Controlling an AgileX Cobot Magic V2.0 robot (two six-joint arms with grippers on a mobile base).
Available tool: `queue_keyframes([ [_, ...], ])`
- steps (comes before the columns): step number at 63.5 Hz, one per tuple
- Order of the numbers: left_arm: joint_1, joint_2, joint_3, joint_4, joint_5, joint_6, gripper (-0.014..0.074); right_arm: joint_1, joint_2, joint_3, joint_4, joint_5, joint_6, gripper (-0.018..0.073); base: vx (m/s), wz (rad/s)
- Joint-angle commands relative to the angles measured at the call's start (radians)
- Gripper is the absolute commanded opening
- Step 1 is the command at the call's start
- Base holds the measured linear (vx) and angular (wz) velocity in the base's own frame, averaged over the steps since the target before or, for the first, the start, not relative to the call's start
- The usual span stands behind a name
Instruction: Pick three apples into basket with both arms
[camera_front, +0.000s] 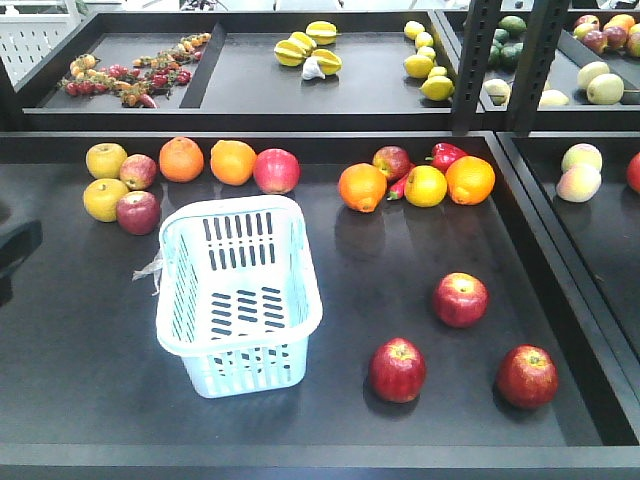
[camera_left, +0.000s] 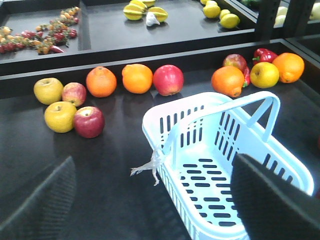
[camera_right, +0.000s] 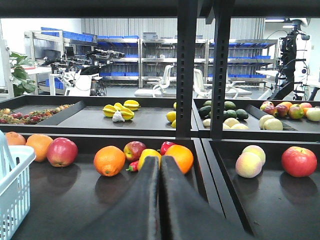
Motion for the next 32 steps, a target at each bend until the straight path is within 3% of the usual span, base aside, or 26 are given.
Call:
queue_keyframes([
  [1,-0.002,-0.049,-0.004,-0.028,-0.085,-0.012,0.0594,-0.007,0.001,0.012,-0.009,-0.083,0.000,-0.0009,0.00,0.00],
  [19,-0.002,-0.070,0.001,-0.028,-0.100,-0.012,0.0594,-0.007,0.001,0.006,0.006,-0.126,0.036,-0.0009,0.00,0.00],
  [32,-0.002,-0.070,0.001,-0.028,-0.093,-0.012,0.0594,-0.007,0.030,-0.126,0.014,0.020,0.062,-0.0009,0.00,0.00],
])
